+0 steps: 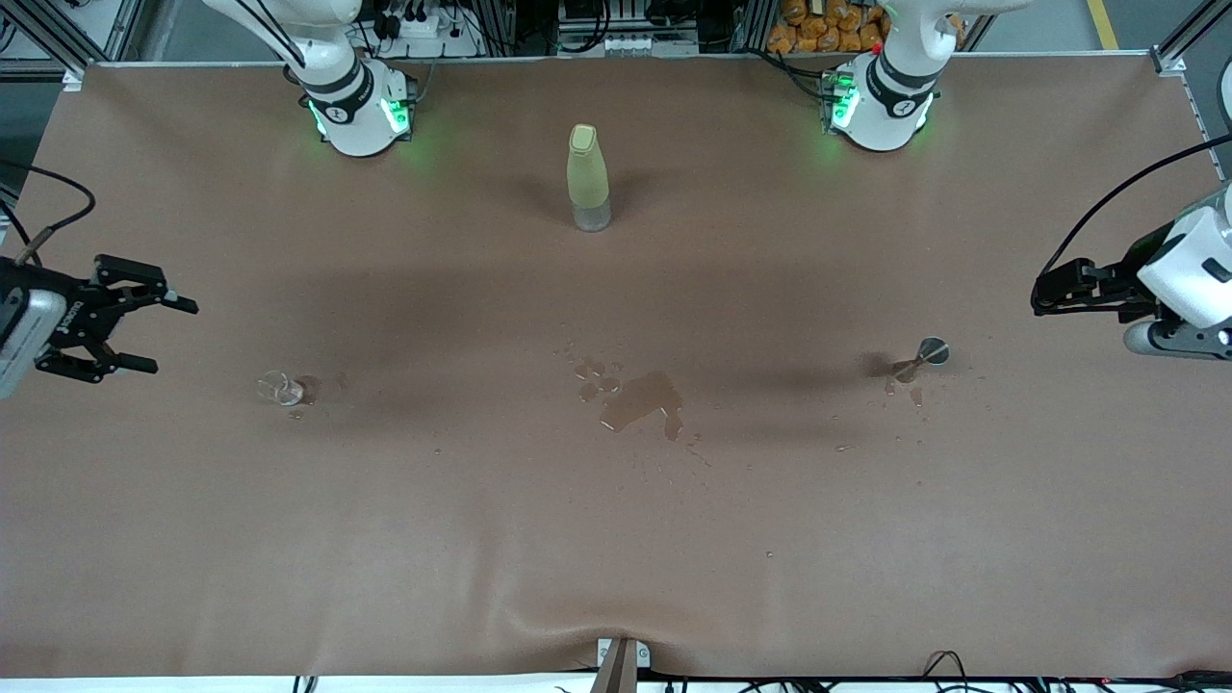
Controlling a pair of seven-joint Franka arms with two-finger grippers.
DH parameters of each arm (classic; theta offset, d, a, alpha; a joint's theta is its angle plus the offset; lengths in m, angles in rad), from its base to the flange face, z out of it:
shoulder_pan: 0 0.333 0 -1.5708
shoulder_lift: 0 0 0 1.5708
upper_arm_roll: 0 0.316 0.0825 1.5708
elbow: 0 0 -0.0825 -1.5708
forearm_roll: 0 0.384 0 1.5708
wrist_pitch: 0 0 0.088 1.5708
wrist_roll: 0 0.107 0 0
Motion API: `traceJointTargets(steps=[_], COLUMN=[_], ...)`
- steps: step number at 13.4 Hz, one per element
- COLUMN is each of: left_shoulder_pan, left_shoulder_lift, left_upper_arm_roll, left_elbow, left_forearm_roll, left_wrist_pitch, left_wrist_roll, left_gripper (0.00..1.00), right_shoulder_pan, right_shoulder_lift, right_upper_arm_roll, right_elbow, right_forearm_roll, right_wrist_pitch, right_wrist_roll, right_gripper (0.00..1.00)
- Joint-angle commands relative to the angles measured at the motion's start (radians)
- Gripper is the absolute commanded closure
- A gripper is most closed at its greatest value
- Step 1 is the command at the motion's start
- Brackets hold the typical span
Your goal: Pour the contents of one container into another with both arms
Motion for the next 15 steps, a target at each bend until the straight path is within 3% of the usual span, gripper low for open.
traceJointTargets(steps=[1, 5, 7, 10, 12, 15], left_shoulder_pan=[0.015, 0.067, 0.13, 0.165, 0.208, 0.268], left_shoulder_lift=[0.011, 0.028, 0.051, 0.088, 0.124, 0.21], left_upper_arm_roll=[0.002, 0.005, 0.006, 0.005, 0.005, 0.006], left_elbow=[-0.007, -0.013, -0.013, -0.016, -0.018, -0.016], left_forearm_roll=[-0.016, -0.038, -0.16, -0.229, -0.338, -0.545], left_wrist_pitch=[0.028, 0.032, 0.031, 0.031, 0.031, 0.035], left_wrist_roll=[0.158, 0.464, 0.652, 0.848, 1.027, 1.475], left_gripper=[0.0, 0.0, 0.0, 0.0, 0.0, 0.0], right_shoulder_pan=[-0.062, -0.132, -0.166, -0.22, -0.267, -0.309], right_shoulder_lift=[0.014, 0.1, 0.168, 0.24, 0.277, 0.33], right_upper_arm_roll=[0.007, 0.009, 0.009, 0.009, 0.007, 0.009], right_elbow=[-0.057, -0.065, -0.072, -0.077, -0.152, -0.201], right_forearm_roll=[0.117, 0.21, 0.263, 0.317, 0.405, 0.423], right_wrist_pitch=[-0.001, -0.009, -0.012, -0.055, -0.098, -0.098], right_wrist_roll=[-0.167, -0.434, -0.653, -0.85, -1.014, -1.2], right_gripper=[0.0, 0.0, 0.0, 0.0, 0.0, 0.0])
